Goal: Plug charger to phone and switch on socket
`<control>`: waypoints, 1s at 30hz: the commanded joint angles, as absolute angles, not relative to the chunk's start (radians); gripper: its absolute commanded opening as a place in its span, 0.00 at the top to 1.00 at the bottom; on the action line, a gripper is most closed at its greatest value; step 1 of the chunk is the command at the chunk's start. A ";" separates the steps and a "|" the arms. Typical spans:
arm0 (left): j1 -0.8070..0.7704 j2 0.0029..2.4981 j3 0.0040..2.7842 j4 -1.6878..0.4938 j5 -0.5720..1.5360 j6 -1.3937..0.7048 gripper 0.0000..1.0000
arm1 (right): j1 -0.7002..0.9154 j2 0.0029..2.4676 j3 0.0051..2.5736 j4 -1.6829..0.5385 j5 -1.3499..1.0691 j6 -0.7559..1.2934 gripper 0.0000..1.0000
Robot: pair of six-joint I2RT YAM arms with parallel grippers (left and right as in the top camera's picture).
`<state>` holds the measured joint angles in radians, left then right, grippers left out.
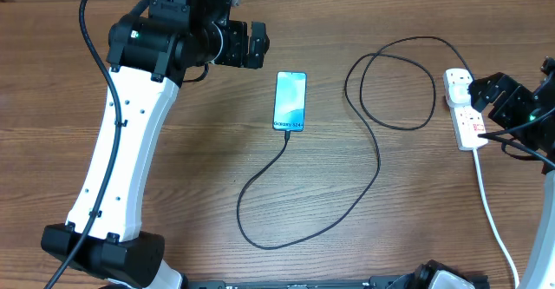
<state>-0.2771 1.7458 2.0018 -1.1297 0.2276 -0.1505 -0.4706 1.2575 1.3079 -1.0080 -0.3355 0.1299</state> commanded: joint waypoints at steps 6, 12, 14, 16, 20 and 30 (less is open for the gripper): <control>-0.276 1.720 2.007 -1.126 0.236 -0.157 0.00 | -0.469 1.257 1.304 -1.005 -0.330 0.130 0.00; -0.276 1.720 2.007 -1.126 0.236 -0.157 0.00 | -0.469 1.257 1.304 -1.005 -0.330 0.130 0.00; -0.276 1.720 2.007 -1.126 0.236 -0.157 0.01 | -0.469 1.257 1.304 -1.005 -0.330 0.130 0.00; -0.275 1.720 2.007 -1.126 0.236 -0.157 0.00 | -0.469 1.257 1.304 -1.005 -0.330 0.130 0.00; -0.275 1.708 2.006 -1.172 0.187 -0.130 0.01 | -0.469 1.257 1.304 -1.005 -0.330 0.130 0.00; -0.321 1.141 1.129 -0.447 -0.022 -0.029 0.00 | -0.469 1.257 1.304 -1.005 -0.330 0.130 0.00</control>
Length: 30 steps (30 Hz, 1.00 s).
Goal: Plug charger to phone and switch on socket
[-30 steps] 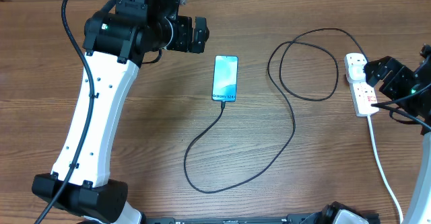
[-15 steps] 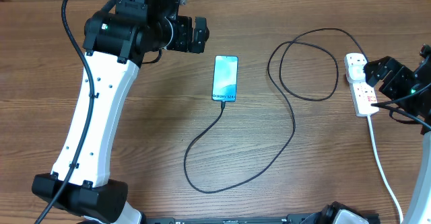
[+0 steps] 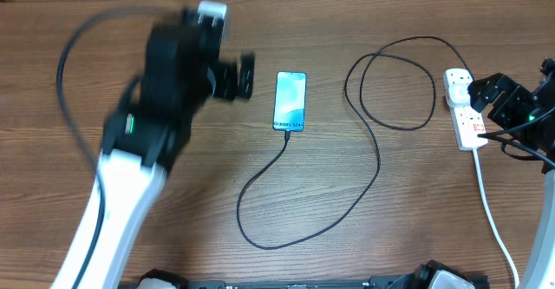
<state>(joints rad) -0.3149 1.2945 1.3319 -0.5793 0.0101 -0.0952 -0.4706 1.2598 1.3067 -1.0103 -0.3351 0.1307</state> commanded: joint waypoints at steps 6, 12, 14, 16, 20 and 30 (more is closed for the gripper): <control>-0.302 0.803 0.601 0.224 0.050 0.068 0.00 | -0.469 1.257 1.304 -1.005 -0.330 0.130 0.00; -0.168 0.473 0.202 0.580 0.060 0.042 0.00 | -0.469 1.257 1.304 -1.005 -0.330 0.130 0.00; -0.105 0.363 0.137 0.542 0.065 0.005 0.00 | -0.469 1.257 1.304 -1.005 -0.330 0.130 0.00; -0.043 0.248 0.081 0.467 0.079 -0.026 0.00 | -0.469 1.257 1.304 -1.005 -0.330 0.130 0.00; 0.026 0.095 0.004 0.343 0.081 -0.078 0.00 | -0.469 1.257 1.304 -1.005 -0.329 0.130 0.00; 0.086 0.002 0.005 -0.075 0.071 -0.005 0.01 | -0.469 1.257 1.304 -1.005 -0.330 0.130 0.00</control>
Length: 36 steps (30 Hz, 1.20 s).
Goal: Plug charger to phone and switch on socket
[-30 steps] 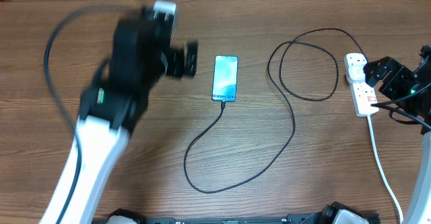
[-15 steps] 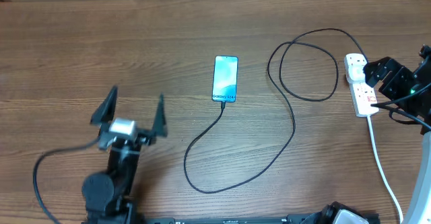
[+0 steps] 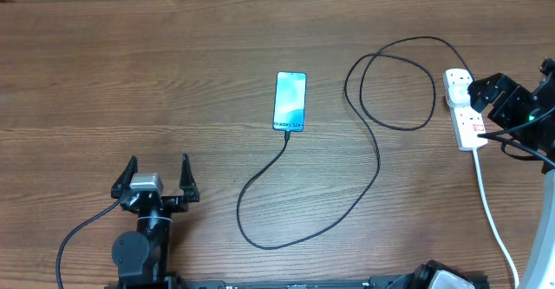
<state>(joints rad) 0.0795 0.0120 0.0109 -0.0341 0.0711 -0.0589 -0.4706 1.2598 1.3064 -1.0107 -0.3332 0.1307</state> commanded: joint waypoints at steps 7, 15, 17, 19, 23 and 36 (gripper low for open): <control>0.086 0.002 0.005 -0.074 0.070 0.046 0.01 | -0.469 1.257 1.304 -1.005 -0.329 0.130 0.00; 0.086 0.003 0.005 -0.074 0.070 0.046 0.00 | -0.469 1.257 1.304 -1.005 -0.330 0.130 0.00; 0.086 0.003 0.005 -0.074 0.070 0.046 0.01 | -0.469 1.257 1.304 -1.005 -0.330 0.130 0.00; 0.086 0.003 0.005 -0.074 0.070 0.046 0.00 | -0.469 1.257 1.304 -1.005 -0.330 0.130 0.00; 0.086 0.004 0.005 -0.074 0.070 0.046 0.00 | -0.469 1.257 1.304 -1.005 -0.330 0.130 0.00; 0.086 0.004 0.005 -0.074 0.070 0.046 0.00 | -0.469 1.257 1.304 -1.005 -0.330 0.130 0.00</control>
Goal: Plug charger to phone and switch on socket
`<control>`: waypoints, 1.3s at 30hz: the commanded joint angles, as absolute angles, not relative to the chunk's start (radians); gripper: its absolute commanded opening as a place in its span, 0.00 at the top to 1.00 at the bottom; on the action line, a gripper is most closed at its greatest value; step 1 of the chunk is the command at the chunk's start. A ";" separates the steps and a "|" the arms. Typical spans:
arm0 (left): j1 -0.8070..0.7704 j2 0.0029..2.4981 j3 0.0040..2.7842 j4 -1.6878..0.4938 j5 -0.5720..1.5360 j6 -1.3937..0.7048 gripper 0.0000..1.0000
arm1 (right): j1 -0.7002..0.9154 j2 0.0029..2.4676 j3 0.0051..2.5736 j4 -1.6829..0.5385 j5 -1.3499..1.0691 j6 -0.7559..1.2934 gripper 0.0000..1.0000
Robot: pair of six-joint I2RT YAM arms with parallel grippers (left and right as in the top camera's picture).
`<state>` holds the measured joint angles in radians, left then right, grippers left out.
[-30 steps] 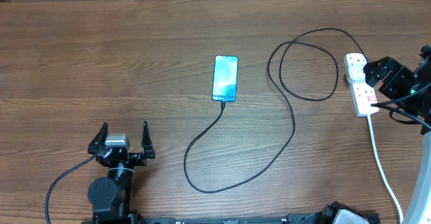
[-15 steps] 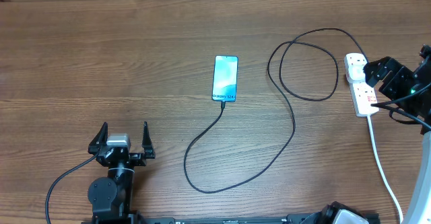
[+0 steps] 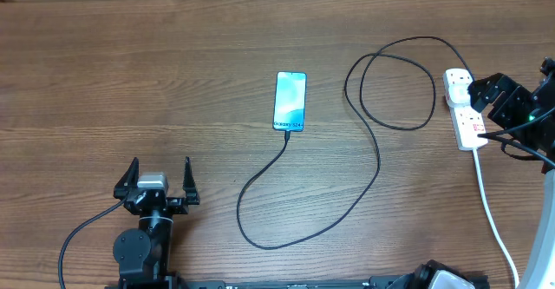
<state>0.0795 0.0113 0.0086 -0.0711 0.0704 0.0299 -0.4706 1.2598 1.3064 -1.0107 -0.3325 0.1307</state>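
Note:
The phone [image 3: 290, 101] lies face up in the middle of the table with its screen lit. The black charger cable [image 3: 378, 163] meets the phone's near end and loops across the wood to the white socket strip [image 3: 462, 115] at the right. My right gripper [image 3: 487, 94] sits over the strip's right side, and its jaws are too dark to read. Far from the phone, at the front left, my left gripper [image 3: 159, 176] is folded back, open and holding nothing.
The strip's white mains lead [image 3: 492, 215] runs to the front right edge of the wooden table [image 3: 130, 81]. The black cable forms a wide loop [image 3: 390, 81] between the phone and the strip.
My left gripper stands a touch farther right at the front left, still open. The phone, cable, strip and right gripper have not moved.
My left arm was stretched out with its gripper just left of the phone. A second later it was blurred, still beside the phone. Then it was folded back at the front left, open, where it remains. The right gripper stayed at the strip throughout.

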 commanded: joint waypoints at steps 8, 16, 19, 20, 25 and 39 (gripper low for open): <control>0.086 0.004 0.005 -0.074 0.070 0.046 0.00 | -0.459 1.216 1.279 -0.879 -0.343 0.128 0.00; 0.086 0.004 0.005 -0.074 0.070 0.046 0.00 | -0.310 0.983 0.982 -0.263 -0.359 0.126 0.00; 0.086 0.004 0.005 -0.074 0.070 0.046 0.00 | -0.250 0.879 0.821 -0.018 -0.353 0.126 0.00; 0.086 0.004 0.005 -0.074 0.070 0.046 0.01 | -0.226 0.832 0.746 0.080 -0.347 0.126 0.00; 0.086 0.004 0.005 -0.074 0.070 0.046 0.00 | -0.136 0.607 0.398 0.371 -0.284 0.127 0.00; 0.086 0.004 0.005 -0.074 0.070 0.046 0.00 | -0.110 0.065 0.008 0.134 -0.217 0.126 0.00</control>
